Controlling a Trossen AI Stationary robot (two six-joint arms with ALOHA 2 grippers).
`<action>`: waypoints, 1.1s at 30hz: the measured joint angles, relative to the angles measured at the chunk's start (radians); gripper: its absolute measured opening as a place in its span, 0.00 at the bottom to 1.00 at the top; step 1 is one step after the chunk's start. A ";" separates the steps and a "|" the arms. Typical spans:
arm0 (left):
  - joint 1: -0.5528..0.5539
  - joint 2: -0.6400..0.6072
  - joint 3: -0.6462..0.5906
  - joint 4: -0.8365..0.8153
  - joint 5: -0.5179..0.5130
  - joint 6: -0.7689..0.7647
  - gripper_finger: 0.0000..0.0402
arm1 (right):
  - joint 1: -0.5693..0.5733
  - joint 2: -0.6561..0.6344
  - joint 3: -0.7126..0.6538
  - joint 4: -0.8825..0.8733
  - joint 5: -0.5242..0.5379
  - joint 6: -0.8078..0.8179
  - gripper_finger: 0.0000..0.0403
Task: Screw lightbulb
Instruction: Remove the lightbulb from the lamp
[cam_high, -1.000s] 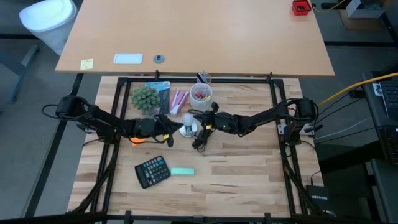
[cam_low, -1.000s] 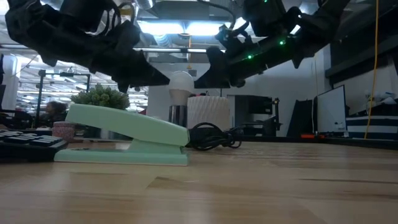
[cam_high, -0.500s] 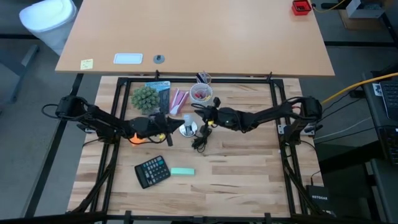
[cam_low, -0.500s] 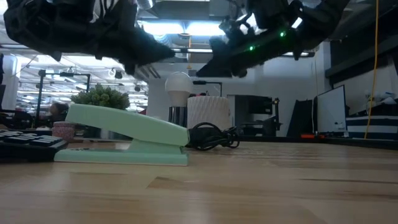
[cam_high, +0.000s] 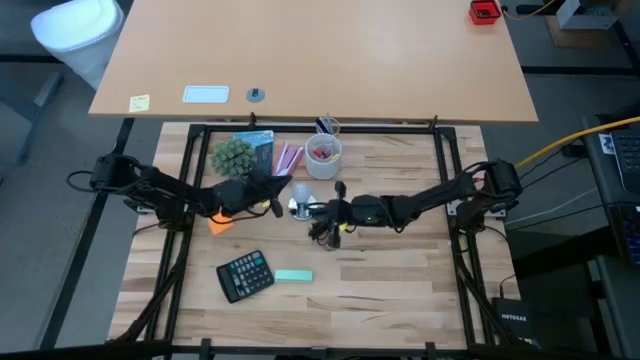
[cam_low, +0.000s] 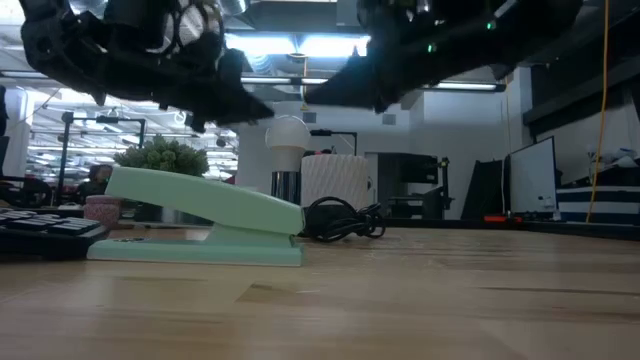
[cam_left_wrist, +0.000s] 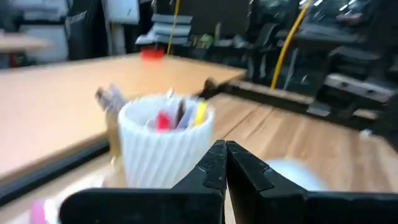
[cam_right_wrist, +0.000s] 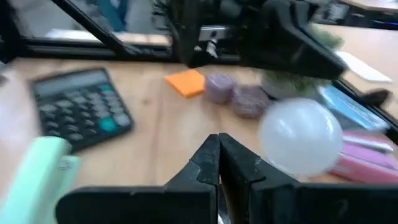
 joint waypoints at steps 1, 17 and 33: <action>0.011 0.000 0.000 -0.029 0.000 -0.020 0.00 | 0.000 0.013 -0.001 0.002 0.024 0.000 0.03; -0.005 0.000 0.000 -0.146 0.071 -0.120 0.00 | -0.112 0.107 -0.001 0.080 0.072 0.063 0.03; -0.109 0.002 -0.001 -0.210 0.103 -0.199 0.00 | -0.134 0.114 -0.001 0.113 0.142 0.054 0.03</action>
